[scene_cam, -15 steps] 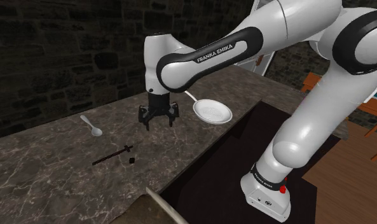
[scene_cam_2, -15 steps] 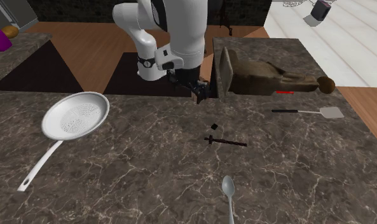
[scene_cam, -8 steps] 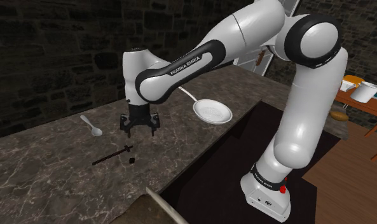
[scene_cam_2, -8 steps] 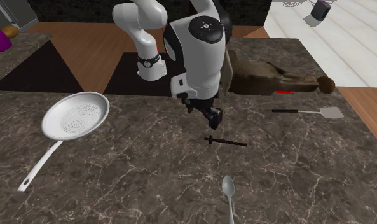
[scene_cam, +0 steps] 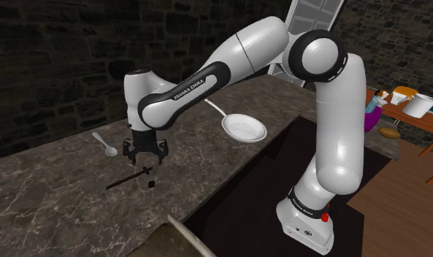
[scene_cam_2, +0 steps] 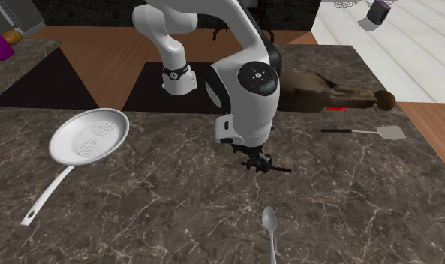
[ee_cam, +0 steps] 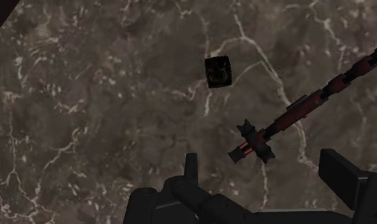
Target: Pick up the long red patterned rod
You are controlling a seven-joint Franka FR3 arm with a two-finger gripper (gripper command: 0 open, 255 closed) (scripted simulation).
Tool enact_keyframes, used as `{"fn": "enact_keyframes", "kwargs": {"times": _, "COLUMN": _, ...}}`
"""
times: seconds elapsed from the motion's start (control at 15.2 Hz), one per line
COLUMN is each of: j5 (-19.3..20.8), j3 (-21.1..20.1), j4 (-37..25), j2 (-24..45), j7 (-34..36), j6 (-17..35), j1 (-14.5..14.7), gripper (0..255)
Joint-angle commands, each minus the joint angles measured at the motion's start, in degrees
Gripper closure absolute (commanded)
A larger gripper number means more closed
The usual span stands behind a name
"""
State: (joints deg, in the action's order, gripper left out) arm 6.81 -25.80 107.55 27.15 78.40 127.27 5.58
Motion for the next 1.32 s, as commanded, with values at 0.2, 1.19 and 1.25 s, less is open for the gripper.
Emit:
{"fn": "enact_keyframes", "kwargs": {"times": 0.2, "j5": 1.27, "j3": 0.85, "j4": 0.36, "j2": 2.83, "j7": 0.71, "j6": 3.07, "j1": 0.76, "gripper": 0}}
{"fn": "enact_keyframes", "kwargs": {"times": 1.19, "j5": 0.57, "j3": 0.35, "j4": 0.14, "j2": 1.28, "j7": 0.42, "j6": 1.38, "j1": 0.38, "gripper": 255}}
{"fn": "enact_keyframes", "kwargs": {"times": 1.25, "j5": 0.33, "j3": 0.20, "j4": 0.04, "j2": 0.78, "j7": 0.33, "j6": 0.80, "j1": 0.26, "gripper": 255}}
